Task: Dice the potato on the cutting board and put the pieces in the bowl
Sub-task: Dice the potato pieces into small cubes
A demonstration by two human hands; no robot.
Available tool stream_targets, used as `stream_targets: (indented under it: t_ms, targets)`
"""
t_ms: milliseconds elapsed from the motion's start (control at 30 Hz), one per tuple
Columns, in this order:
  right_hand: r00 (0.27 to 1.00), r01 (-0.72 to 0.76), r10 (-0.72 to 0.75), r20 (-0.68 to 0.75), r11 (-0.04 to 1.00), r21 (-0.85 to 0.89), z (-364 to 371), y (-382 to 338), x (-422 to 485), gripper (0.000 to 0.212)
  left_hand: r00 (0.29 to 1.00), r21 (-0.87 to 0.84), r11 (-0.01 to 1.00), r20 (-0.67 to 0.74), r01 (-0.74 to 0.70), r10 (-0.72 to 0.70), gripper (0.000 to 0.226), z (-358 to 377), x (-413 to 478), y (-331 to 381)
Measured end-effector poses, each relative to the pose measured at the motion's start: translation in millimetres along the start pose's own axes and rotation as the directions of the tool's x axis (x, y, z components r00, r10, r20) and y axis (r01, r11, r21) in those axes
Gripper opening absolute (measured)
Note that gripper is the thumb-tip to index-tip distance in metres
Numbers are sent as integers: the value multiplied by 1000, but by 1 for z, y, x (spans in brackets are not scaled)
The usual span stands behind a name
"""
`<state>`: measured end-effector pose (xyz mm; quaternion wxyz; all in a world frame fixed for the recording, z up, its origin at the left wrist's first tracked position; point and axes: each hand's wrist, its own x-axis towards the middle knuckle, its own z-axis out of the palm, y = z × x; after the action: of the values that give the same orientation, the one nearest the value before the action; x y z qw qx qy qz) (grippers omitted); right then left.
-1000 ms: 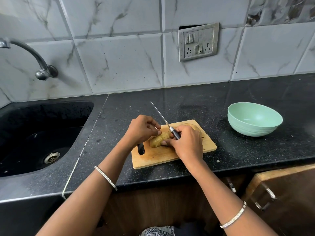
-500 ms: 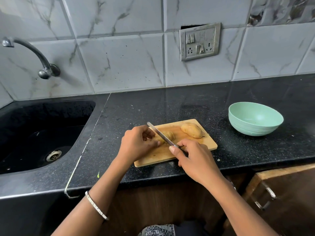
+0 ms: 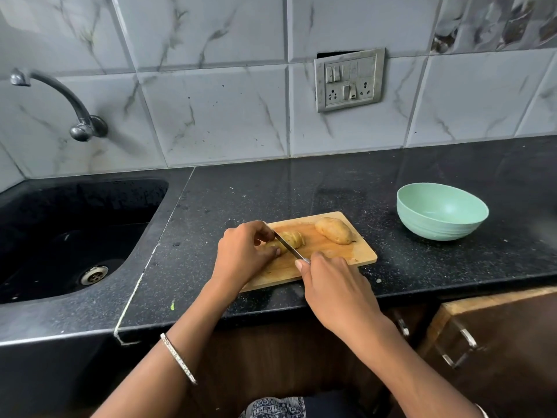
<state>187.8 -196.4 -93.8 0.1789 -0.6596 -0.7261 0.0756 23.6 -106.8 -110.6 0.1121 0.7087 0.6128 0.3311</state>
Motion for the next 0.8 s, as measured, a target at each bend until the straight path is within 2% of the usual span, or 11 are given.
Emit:
stream_targets:
  t_ms: [800]
  targets:
    - [998,-6,13,58,992,-123,26,-5,20,31,999,-34,999,-50,5,-7,17,7,2,-2]
